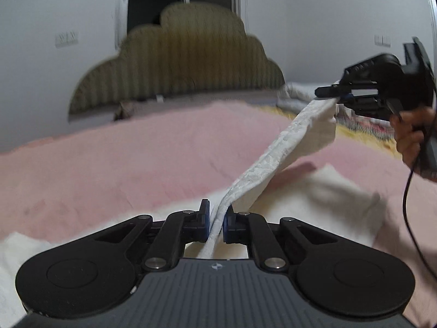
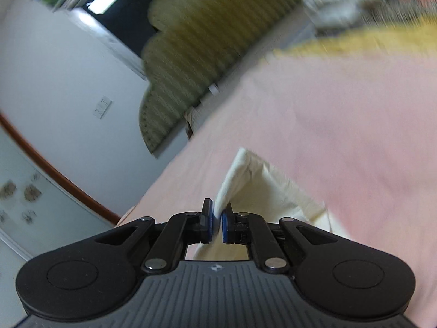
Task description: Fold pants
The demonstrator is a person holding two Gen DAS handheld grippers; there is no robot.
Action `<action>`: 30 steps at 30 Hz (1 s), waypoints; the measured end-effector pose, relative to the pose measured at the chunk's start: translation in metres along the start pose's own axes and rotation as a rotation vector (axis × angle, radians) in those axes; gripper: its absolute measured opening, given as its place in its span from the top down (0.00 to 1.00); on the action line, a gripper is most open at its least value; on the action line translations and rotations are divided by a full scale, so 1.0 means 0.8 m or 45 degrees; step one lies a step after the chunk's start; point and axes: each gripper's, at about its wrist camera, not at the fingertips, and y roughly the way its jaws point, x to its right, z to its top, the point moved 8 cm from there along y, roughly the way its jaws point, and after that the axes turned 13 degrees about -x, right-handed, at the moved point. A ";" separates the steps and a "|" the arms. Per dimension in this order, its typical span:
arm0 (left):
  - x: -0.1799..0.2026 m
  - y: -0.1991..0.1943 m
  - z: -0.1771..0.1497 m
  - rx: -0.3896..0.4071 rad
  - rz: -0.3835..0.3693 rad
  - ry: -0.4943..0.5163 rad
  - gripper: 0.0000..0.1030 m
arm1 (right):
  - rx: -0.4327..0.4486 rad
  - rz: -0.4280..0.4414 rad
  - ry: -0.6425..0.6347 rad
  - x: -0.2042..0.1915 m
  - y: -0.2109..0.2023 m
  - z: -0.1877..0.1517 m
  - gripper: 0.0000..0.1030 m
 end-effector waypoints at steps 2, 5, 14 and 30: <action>0.009 -0.011 -0.005 -0.010 -0.041 0.052 0.91 | 0.113 0.030 -0.193 -0.029 -0.028 -0.007 0.93; 0.041 -0.008 -0.044 -0.135 -0.152 0.152 0.91 | 0.064 -0.106 -0.223 -0.004 -0.053 -0.042 0.93; 0.059 -0.012 -0.082 -0.167 -0.205 0.219 0.91 | -0.127 -0.211 0.255 0.131 -0.083 -0.143 0.93; 0.056 -0.039 -0.112 -0.213 -0.229 0.323 0.54 | -0.070 -0.404 0.284 0.151 -0.122 -0.138 0.83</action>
